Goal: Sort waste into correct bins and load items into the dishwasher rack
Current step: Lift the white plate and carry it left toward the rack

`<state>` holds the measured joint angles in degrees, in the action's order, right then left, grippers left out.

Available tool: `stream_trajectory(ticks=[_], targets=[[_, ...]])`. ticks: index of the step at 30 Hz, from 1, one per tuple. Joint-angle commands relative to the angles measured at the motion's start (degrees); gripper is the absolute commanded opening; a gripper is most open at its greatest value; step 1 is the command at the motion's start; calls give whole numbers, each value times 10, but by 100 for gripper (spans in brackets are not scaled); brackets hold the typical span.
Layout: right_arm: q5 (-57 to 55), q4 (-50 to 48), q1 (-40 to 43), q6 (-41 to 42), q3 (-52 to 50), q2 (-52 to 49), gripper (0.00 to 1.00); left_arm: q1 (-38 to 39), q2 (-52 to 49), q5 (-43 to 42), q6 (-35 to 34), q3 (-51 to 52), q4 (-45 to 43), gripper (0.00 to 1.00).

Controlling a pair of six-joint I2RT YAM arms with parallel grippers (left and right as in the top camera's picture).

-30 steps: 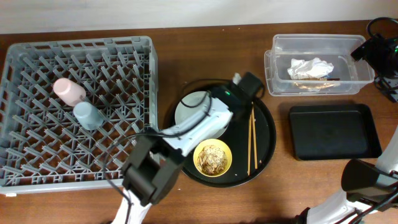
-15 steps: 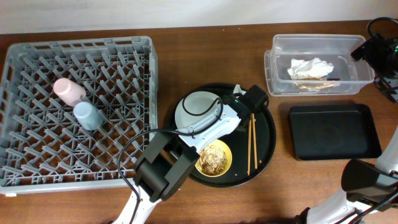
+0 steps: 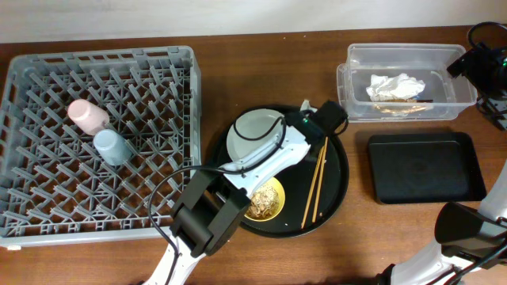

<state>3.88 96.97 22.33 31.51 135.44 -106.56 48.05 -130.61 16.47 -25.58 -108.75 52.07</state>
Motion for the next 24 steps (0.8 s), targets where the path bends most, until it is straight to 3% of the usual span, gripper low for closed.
stream_trajectory(ticks=[1,6,13,19,24], targets=[[-7,3,2,3,0,0,99,-2,20,-2,-1,-58,24,1],[-7,3,2,3,0,0,99,-7,56,-9,-1,-127,72,1],[-7,3,2,3,0,0,99,-101,162,-141,0,-194,115,1],[-7,3,2,3,0,0,99,-319,242,-447,108,-194,173,1],[-7,3,2,3,0,0,99,-473,235,-603,247,-194,252,1]])
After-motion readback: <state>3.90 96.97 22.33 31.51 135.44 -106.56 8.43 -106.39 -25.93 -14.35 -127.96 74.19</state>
